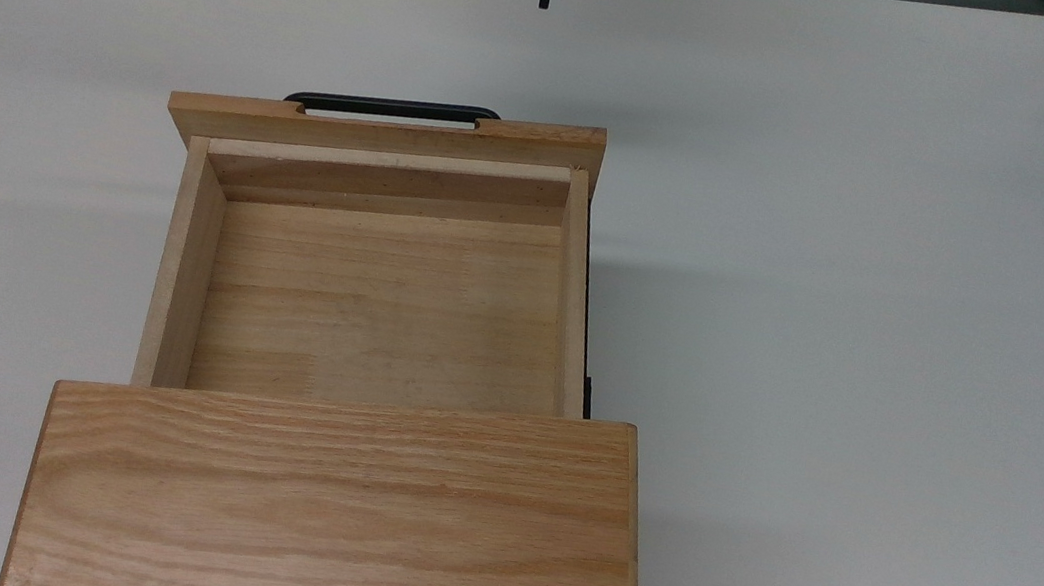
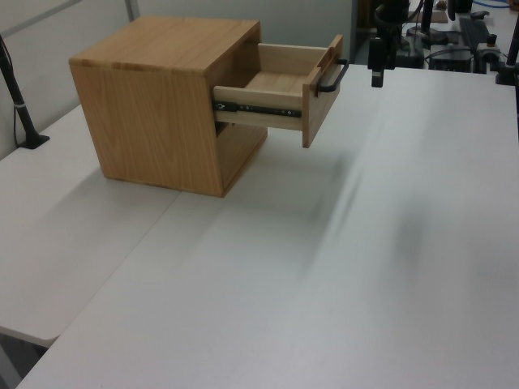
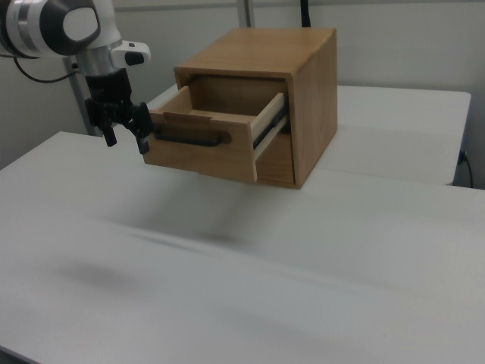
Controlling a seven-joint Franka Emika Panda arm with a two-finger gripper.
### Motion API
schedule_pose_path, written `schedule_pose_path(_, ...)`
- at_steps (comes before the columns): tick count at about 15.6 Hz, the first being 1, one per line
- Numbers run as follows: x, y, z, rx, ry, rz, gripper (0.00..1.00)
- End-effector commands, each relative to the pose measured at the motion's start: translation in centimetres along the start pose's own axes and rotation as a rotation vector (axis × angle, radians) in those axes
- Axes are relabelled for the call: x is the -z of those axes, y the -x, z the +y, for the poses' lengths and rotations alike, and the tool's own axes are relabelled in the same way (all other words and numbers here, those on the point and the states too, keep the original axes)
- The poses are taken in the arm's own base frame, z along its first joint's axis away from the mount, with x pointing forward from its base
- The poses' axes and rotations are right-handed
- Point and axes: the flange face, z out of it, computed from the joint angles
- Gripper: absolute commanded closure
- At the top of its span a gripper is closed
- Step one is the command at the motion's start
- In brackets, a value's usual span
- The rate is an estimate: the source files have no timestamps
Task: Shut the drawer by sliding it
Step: 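Move the gripper down toward the black handle of the open drawer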
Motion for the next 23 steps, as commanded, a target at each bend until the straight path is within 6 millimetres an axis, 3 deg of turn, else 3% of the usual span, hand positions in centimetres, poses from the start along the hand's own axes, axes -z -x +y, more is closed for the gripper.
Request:
schedule_pose_path(1, 0.2, -0.5, 0.1, -0.009, -0.009, 0.010, 0.00)
schedule_pose_path(9, 0.2, -0.5, 0.2, -0.022, -0.011, 0.011, 0.00)
schedule_pose_path(16, 0.1, -0.6, 0.0, 0.013, -0.011, 0.019, 0.94)
schedule_pose_path(17, 0.0, -0.6, 0.0, 0.037, -0.013, 0.019, 1.00)
schedule_pose_path(23, -2.0, -1.8, 1.6, 0.142, -0.008, -0.017, 1.00)
